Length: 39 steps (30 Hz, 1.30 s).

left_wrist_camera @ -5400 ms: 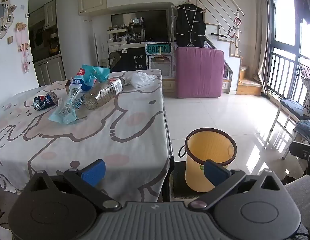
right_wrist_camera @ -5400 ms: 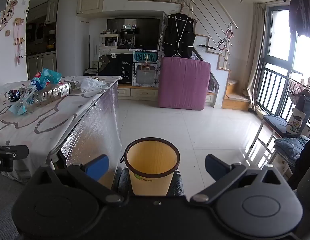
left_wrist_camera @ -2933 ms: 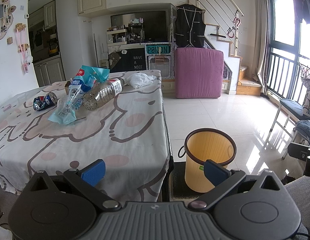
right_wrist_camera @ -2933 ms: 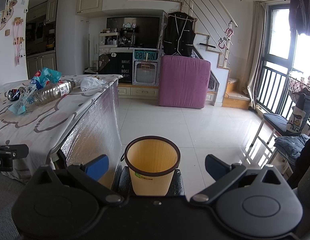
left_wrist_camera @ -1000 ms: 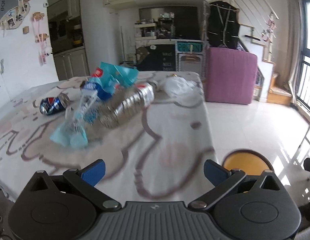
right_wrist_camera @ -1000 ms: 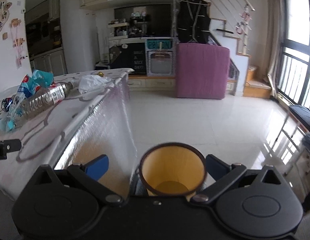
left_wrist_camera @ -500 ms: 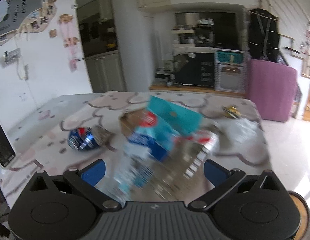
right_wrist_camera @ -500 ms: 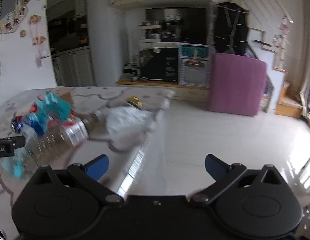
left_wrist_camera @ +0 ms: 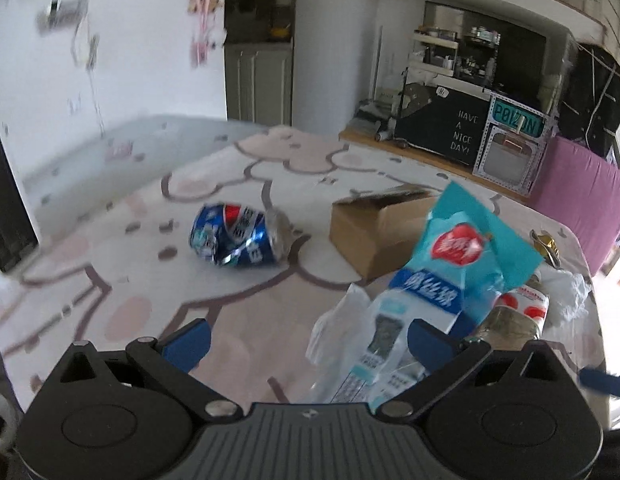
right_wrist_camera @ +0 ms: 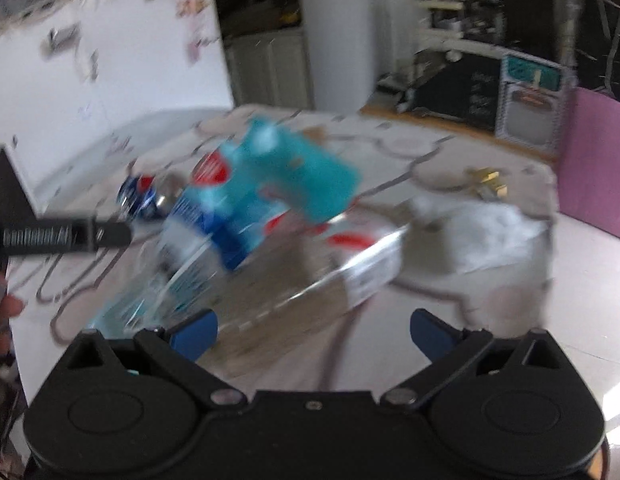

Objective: Collect trash
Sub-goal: 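Move both tools toward the trash pile on the table, then grasp the blue snack bag with the left tool while the right tool grasps the clear bottle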

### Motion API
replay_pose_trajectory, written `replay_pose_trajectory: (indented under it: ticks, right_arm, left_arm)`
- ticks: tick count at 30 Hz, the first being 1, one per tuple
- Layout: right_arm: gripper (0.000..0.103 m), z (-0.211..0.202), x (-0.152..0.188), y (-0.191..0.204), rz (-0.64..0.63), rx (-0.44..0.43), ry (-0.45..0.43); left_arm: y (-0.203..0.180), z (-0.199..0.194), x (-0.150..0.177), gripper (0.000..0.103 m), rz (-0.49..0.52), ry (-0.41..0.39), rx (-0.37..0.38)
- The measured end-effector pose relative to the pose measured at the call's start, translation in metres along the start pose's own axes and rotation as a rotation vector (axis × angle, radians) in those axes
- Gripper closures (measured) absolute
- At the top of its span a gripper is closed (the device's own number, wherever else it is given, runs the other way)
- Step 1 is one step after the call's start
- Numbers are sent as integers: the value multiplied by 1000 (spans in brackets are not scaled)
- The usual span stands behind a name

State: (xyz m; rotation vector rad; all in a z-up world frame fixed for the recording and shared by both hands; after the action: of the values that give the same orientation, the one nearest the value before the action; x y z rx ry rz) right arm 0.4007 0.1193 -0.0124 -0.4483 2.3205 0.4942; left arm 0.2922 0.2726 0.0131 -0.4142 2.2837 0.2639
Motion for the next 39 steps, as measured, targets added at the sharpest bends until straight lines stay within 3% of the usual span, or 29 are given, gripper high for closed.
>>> replay_pose_trajectory:
  ticks: [4,8,16,18,21,23,26,31,34,37,39]
  right_arm:
    - [0,13,12,16,-12,12,10]
    - [0,14,15,7,19,5,4]
    - [0,-19,21,-62,128,171,9]
    - [0,-26,20,-79,181,190,14]
    - [0,-34,16,-91,282,162,16]
    - [0,-35,14,-86,343,129,0]
    - [0,-27,11,-71,405,106,-19]
    - [0,-6,3,-36,480,59,-19]
    - [0,7,2,-14,473,81,-23]
    - [1,19,1,-3,517,112,-8]
    - [10,25,-1,0,541,128,-2]
  left_arm:
    - [5,12,8,0,-31,34,84]
    - [0,25,15,0,-8,70,171]
    - [-10,54,30,1,4,147,240]
    - [-14,55,32,5,11,156,255]
    - [-22,54,34,20,15,159,285]
    - [-27,53,34,36,37,161,277]
    - [-31,52,34,50,48,164,271]
    - [-29,45,37,58,17,177,276]
    - [-27,41,39,73,-7,178,274]
    - [-24,39,42,75,-29,175,274]
    - [-22,37,45,75,-34,172,283]
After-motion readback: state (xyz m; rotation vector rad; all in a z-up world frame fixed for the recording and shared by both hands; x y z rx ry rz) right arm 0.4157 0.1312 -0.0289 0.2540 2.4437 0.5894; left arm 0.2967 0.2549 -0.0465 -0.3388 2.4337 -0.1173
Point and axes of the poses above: each gripper's, at about its wrist camera, not at the fingertips, and z roughly the way its jaws point, y to its left, x to its underside, the point moved 2 cm from there along z, roughly the way its jaws point, and after that the axes turned 9 degrees about z, right-handed, at the moved point
